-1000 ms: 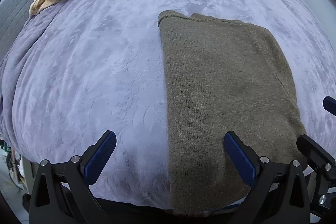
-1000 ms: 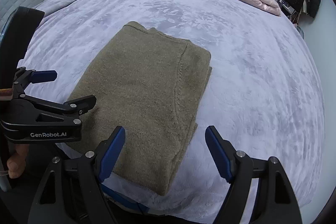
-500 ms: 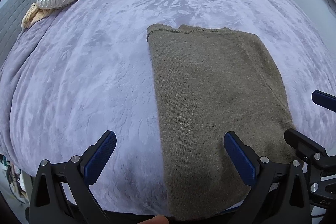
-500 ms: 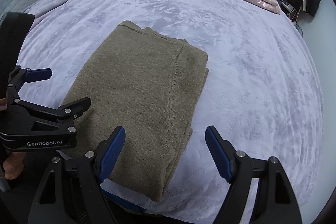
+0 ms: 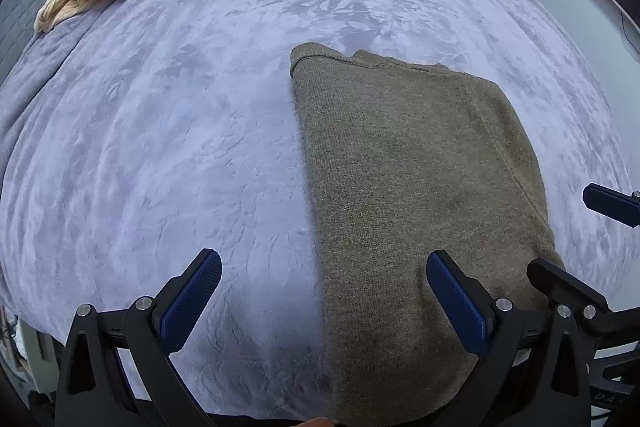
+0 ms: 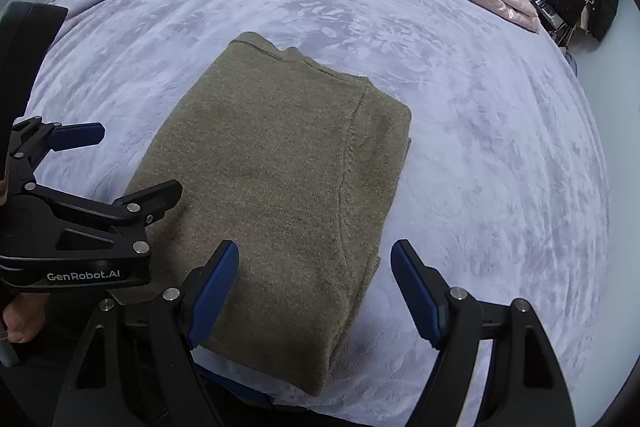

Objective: Fold small clothes

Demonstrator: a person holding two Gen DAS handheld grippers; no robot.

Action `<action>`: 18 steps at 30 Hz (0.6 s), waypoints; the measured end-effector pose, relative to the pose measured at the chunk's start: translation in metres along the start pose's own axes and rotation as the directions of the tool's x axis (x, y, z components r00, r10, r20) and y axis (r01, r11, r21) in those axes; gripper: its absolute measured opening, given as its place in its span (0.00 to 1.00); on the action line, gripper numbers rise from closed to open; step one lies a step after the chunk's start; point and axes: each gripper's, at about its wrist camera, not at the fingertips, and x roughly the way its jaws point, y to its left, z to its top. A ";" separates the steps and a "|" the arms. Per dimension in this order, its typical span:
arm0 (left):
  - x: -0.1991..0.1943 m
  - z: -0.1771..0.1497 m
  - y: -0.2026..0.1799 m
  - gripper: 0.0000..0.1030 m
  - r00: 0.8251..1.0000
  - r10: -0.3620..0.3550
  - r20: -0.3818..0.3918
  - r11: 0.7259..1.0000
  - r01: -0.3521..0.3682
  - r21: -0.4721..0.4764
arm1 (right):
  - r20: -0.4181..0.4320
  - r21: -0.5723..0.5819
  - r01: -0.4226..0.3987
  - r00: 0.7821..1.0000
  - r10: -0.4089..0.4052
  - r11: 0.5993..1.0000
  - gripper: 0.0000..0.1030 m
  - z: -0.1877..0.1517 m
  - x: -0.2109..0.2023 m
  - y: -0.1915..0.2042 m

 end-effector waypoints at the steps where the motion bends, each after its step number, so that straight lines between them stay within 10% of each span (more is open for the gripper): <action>1: 0.001 0.000 0.002 1.00 1.000 -0.005 -0.001 1.000 0.005 -0.005 | -0.002 -0.003 0.003 1.000 -0.003 1.000 0.79 0.001 0.000 0.002; 18: 0.002 -0.002 0.025 1.00 0.999 -0.052 0.011 0.996 0.053 -0.067 | -0.022 -0.057 0.025 0.999 -0.027 0.998 0.79 0.015 0.001 0.021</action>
